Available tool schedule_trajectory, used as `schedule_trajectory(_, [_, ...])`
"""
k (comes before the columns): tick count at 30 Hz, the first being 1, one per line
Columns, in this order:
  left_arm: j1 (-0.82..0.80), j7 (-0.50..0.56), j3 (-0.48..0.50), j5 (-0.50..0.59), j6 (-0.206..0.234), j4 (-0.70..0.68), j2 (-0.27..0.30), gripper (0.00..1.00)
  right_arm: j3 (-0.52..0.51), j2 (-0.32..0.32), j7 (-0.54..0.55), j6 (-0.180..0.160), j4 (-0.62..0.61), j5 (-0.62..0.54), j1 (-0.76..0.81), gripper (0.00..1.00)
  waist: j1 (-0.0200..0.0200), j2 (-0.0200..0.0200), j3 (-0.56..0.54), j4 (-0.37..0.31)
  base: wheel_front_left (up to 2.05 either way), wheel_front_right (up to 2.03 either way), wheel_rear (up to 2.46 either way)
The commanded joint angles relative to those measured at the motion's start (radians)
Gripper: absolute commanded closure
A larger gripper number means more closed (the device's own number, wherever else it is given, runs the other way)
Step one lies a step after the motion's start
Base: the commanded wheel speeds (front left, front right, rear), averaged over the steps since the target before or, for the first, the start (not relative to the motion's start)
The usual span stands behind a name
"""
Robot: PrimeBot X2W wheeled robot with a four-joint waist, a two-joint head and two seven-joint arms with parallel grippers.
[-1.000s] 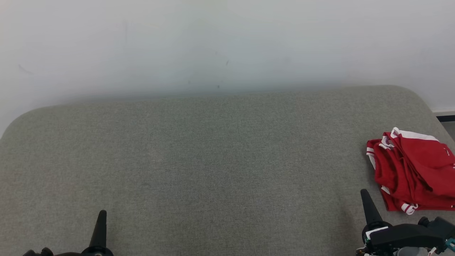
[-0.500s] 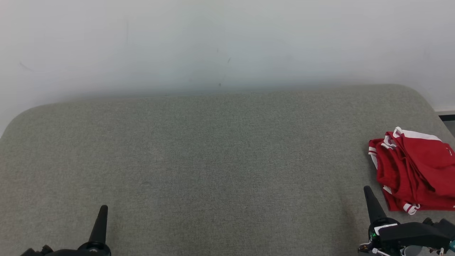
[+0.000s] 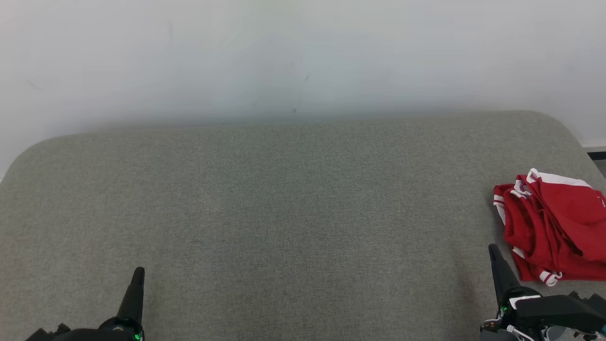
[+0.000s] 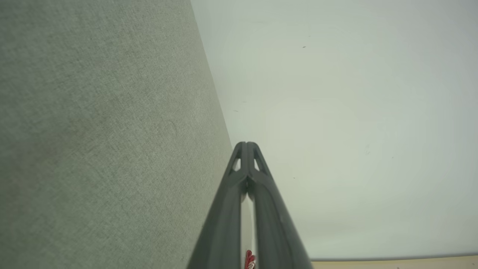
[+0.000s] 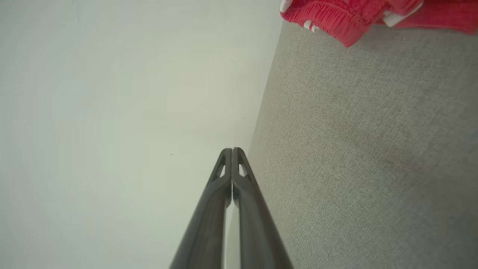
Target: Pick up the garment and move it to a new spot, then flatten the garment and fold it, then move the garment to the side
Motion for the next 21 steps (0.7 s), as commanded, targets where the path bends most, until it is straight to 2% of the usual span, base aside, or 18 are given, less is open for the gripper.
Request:
schedule_trajectory(1, [-0.02, 0.005, 0.0, -0.019, -0.005, -0.009, 0.006, 1.0, -0.006, 0.004, 0.002, -0.002, -0.009, 0.015, -0.008, 1.0, -0.0001, 0.0, 0.0, 0.0, 0.0, 0.0, 0.0])
schedule_trajectory(21, [-0.031, 0.041, 0.0, -0.16, -0.008, -0.015, 0.007, 1.0, -0.04, 0.018, 0.04, -0.002, -0.033, 0.15, -0.005, 1.0, -0.0001, 0.0, 0.011, 0.007, 0.0, 0.0, 0.0])
